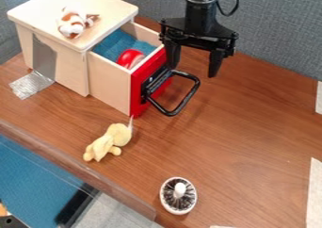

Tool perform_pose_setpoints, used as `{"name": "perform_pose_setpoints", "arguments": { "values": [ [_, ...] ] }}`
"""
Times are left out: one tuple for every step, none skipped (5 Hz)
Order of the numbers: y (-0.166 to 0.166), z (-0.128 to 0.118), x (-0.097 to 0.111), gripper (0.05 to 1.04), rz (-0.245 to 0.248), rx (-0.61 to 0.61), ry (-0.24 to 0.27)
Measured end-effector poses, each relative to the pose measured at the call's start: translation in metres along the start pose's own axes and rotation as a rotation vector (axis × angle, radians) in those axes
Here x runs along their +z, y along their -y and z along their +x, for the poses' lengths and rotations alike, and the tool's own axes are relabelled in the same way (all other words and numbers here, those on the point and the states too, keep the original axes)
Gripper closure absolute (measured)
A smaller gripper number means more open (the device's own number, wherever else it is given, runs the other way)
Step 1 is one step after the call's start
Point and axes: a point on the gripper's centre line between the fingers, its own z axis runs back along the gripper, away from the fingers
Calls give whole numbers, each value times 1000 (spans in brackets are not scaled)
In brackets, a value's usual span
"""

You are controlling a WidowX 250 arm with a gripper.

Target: Closes the drawer

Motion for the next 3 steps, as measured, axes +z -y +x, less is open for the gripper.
{"name": "perform_pose_setpoints", "arguments": {
  "values": [
    [-1, -2, -11, 83, 7, 4, -28],
    [-3, -5, -29, 83, 29, 15, -42],
    [-1, -7, -50, 83, 68, -15, -52]
  ]
}}
